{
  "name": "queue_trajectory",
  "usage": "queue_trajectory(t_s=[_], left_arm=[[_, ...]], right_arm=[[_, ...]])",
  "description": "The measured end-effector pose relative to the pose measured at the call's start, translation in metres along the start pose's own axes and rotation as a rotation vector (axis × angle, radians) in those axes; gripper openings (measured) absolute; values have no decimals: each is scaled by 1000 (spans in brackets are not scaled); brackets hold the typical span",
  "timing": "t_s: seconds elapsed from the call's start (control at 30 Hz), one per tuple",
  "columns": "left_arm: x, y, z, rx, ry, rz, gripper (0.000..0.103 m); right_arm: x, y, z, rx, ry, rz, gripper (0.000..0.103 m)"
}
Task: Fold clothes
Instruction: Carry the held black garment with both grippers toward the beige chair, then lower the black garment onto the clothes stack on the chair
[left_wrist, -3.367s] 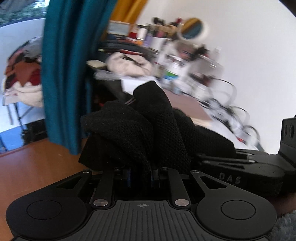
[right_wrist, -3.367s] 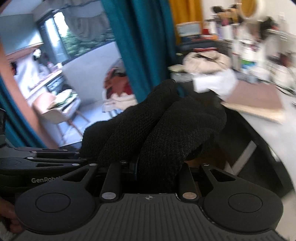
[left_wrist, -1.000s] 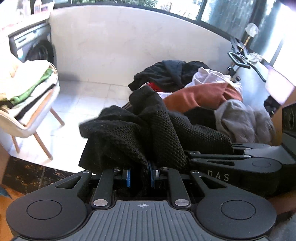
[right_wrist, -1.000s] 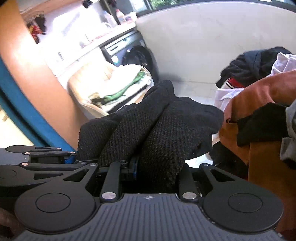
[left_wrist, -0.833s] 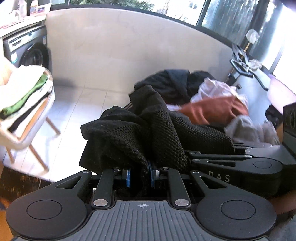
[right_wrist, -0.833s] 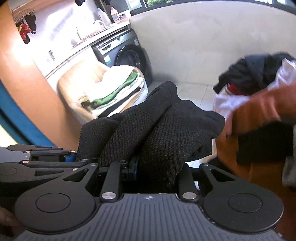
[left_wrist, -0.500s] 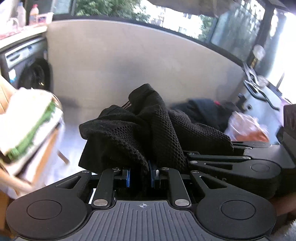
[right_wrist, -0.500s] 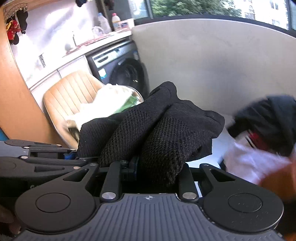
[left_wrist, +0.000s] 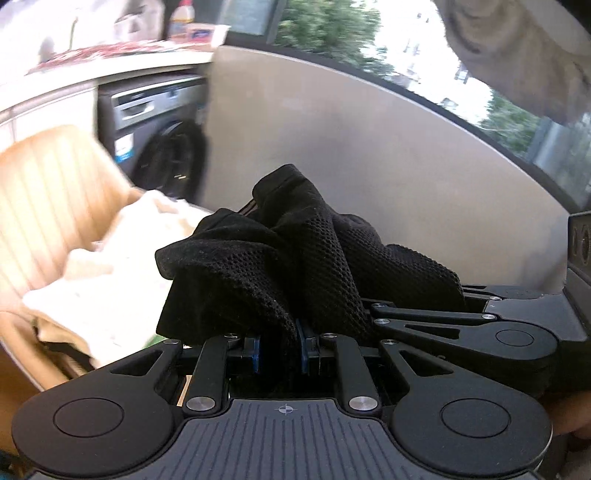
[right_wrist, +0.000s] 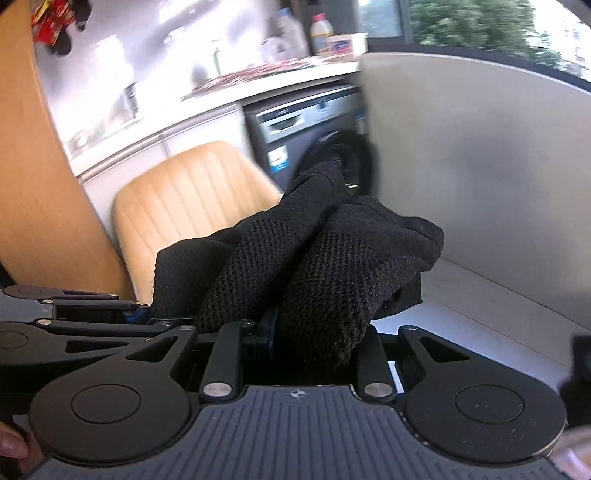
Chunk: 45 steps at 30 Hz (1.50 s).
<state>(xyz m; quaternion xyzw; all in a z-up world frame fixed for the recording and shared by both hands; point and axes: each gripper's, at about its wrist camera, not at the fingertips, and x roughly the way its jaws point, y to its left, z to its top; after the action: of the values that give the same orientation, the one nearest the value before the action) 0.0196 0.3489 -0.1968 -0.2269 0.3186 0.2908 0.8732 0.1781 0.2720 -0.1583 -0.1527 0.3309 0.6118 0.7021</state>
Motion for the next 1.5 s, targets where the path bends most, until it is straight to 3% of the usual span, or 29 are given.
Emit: queue_trajectory(t_s=[0.13,0.33,0.53,0.67,0.83,0.93,1.03,1.17,1.37,1.5], left_arm=[[33,48,31,-87,5,108,15],[103,107,99,-318,-34,292,15],[156,152,139,-460,-86,478,14],[194,184,131,-536,-42,548,14],[230,211,99,-564,69,577,15],[235,227,73,-649,138,567,15],[217,243,53,-749,111,540,15],[194,249,44,-739,85,535,15],[173,254,65,-686,0,575,14],[187,266,57,-741,90,546,15]], right_arm=[[70,1,36,-62,54,108,22],[191,-2,116,-240,154,285,22],[301,20,190,-528,206,461,22],[362,37,186,-638,270,539,22],[420,52,139,-746,360,553,22],[441,52,105,-782,399,516,22],[449,40,95,-722,409,505,23],[457,31,111,-647,432,517,23],[432,14,152,-556,353,535,23],[431,12,149,-543,361,507,27]])
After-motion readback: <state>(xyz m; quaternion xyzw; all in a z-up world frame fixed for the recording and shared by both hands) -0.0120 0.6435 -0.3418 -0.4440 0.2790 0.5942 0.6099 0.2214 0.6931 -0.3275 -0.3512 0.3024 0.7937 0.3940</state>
